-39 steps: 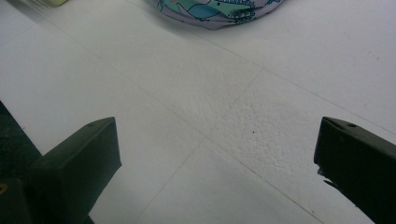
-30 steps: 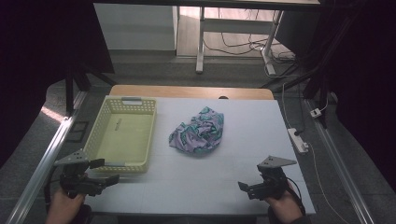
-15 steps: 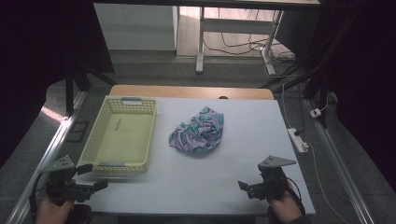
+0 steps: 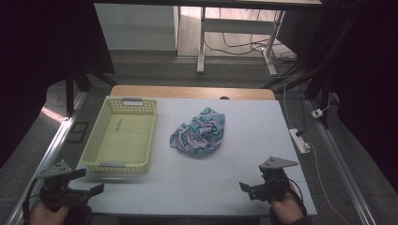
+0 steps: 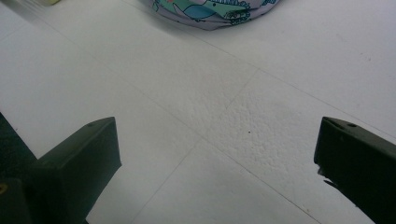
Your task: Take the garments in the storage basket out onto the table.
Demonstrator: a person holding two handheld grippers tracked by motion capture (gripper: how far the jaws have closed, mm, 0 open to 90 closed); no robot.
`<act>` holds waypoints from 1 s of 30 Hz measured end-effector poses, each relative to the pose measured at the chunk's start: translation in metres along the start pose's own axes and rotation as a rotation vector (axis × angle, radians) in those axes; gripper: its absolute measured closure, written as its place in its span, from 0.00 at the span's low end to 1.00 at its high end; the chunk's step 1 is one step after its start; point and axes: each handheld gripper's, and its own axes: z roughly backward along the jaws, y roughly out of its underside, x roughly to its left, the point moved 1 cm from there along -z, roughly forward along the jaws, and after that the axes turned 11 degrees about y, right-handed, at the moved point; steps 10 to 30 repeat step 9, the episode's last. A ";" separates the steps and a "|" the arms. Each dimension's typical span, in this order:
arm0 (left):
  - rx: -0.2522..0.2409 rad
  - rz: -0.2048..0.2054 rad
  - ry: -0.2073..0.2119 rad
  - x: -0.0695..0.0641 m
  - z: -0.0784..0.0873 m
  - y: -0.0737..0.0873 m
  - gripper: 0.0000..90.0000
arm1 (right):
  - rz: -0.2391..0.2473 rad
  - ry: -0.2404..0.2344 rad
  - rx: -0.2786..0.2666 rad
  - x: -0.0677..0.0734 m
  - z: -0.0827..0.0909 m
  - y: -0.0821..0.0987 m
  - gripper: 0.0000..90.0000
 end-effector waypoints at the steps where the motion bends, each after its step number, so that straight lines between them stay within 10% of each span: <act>1: 0.005 -0.001 -0.006 0.000 0.000 0.001 0.00 | -0.002 -0.001 -0.002 0.000 0.000 0.000 0.00; 30: 0.040 0.002 -0.020 -0.001 0.000 0.002 0.00 | -0.001 -0.004 -0.015 0.000 0.001 0.000 0.00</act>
